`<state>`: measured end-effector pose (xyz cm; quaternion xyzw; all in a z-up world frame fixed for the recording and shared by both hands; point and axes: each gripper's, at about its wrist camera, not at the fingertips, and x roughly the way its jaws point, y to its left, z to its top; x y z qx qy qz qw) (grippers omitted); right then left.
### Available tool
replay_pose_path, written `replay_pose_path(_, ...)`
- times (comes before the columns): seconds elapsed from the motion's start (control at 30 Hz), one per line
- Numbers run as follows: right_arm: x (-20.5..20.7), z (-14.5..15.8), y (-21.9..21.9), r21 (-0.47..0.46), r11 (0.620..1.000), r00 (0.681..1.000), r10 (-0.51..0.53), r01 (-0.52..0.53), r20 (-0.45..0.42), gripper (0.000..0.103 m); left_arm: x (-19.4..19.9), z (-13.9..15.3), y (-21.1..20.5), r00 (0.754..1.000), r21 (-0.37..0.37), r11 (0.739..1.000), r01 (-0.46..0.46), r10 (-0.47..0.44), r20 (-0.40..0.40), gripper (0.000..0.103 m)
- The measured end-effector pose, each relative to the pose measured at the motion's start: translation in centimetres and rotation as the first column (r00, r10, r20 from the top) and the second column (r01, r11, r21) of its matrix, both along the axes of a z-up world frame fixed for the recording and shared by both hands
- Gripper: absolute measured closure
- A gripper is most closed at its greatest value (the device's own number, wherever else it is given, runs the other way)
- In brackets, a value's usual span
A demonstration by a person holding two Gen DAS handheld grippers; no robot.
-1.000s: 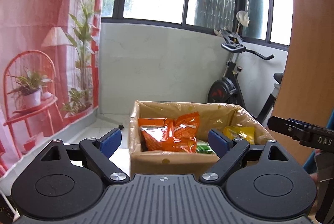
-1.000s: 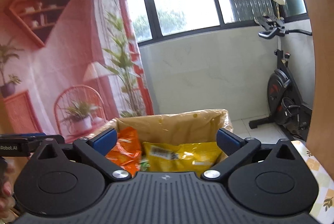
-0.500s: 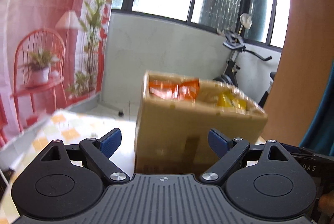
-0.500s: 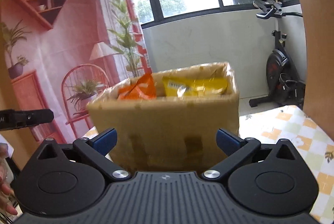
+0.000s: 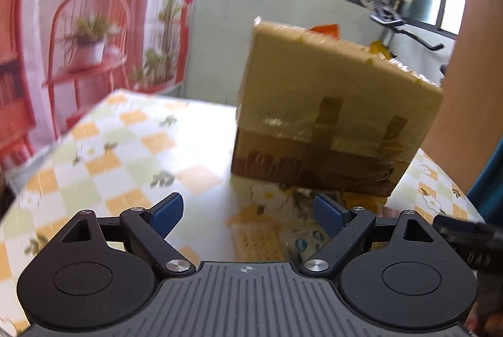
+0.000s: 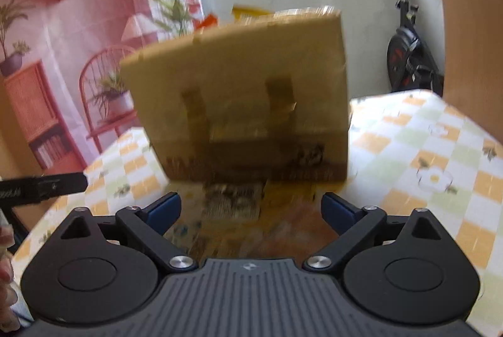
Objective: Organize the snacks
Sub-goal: 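Move both tools back to the snacks in front of the table box, then close the left gripper on the cracker pack while the right gripper closes on the yellow bar pack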
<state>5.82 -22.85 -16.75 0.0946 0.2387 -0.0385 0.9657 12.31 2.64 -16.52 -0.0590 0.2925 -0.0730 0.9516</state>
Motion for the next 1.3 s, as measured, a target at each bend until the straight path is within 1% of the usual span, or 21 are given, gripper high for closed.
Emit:
replay_pose_path(0.07,0.3,-0.7,0.8,0.001,1.0,0.999,0.02,-0.019,-0.026,0.01,0.1,-0.2,0.5,1.0,-0.002,1.0,-0.015,0.015,-0.006,0.012)
replay_pose_path(0.17,1.0,-1.3,2.2,-0.002,0.998,0.996,0.056,-0.056,-0.064,0.016,-0.1,-0.7,0.3,0.999,0.019,0.999,-0.03,0.03,-0.02,0.012)
replay_pose_path(0.23,1.2,-1.9,3.3,-0.015,0.996,0.993,0.084,-0.085,-0.086,0.019,-0.5,-1.0,0.0,0.999,0.015,1.0,-0.023,0.024,-0.044,0.011)
replay_pose_path(0.3,1.3,-2.5,4.2,-0.027,0.994,0.988,0.103,-0.106,-0.113,0.025,-0.6,-1.5,-0.5,0.997,0.012,1.0,-0.017,0.018,-0.073,0.011)
replay_pose_path(0.37,1.5,-3.0,4.9,-0.039,0.991,0.982,0.118,-0.125,-0.146,0.028,-0.4,-1.8,-0.6,0.995,0.035,0.999,-0.026,0.029,-0.092,0.011)
replay_pose_path(0.4,1.5,-3.1,5.1,-0.045,0.99,0.98,0.126,-0.134,-0.152,0.029,-0.2,-2.1,-0.7,0.994,0.041,0.998,-0.036,0.04,-0.098,0.011)
replay_pose_path(0.47,1.4,-3.4,5.4,-0.054,0.988,0.978,0.137,-0.147,-0.157,0.029,0.1,-2.5,0.0,0.991,0.023,0.998,-0.057,0.06,-0.117,0.011)
replay_pose_path(0.6,1.9,-3.9,5.4,-0.057,0.99,0.977,0.118,-0.13,-0.178,0.036,0.3,-3.0,1.4,0.986,-0.018,0.994,-0.104,0.1,-0.136,0.012)
replay_pose_path(0.67,2.0,-4.2,5.4,-0.055,0.991,0.975,0.113,-0.125,-0.191,0.038,0.1,-3.1,2.0,0.985,-0.047,0.992,-0.115,0.107,-0.137,0.012)
replay_pose_path(0.77,2.2,-4.7,5.5,-0.047,0.99,0.97,0.122,-0.134,-0.211,0.04,0.1,-3.1,2.1,0.985,-0.05,0.992,-0.12,0.112,-0.13,0.012)
replay_pose_path(0.97,2.5,-5.4,6.2,-0.077,0.985,0.965,0.136,-0.157,-0.224,0.04,0.2,-3.3,1.6,0.985,-0.031,0.994,-0.109,0.104,-0.138,0.012)
replay_pose_path(1.03,2.4,-5.4,6.1,-0.079,0.984,0.965,0.14,-0.16,-0.22,0.041,0.3,-3.4,1.5,0.985,-0.029,0.994,-0.109,0.104,-0.141,0.012)
replay_pose_path(1.17,2.3,-5.3,5.4,-0.049,0.986,0.968,0.146,-0.159,-0.205,0.045,0.3,-3.5,1.5,0.984,-0.019,0.994,-0.109,0.105,-0.146,0.012)
replay_pose_path(1.3,2.2,-5.3,4.8,-0.054,0.988,0.973,0.132,-0.144,-0.191,0.049,0.3,-3.6,1.4,0.983,-0.008,0.994,-0.11,0.107,-0.152,0.012)
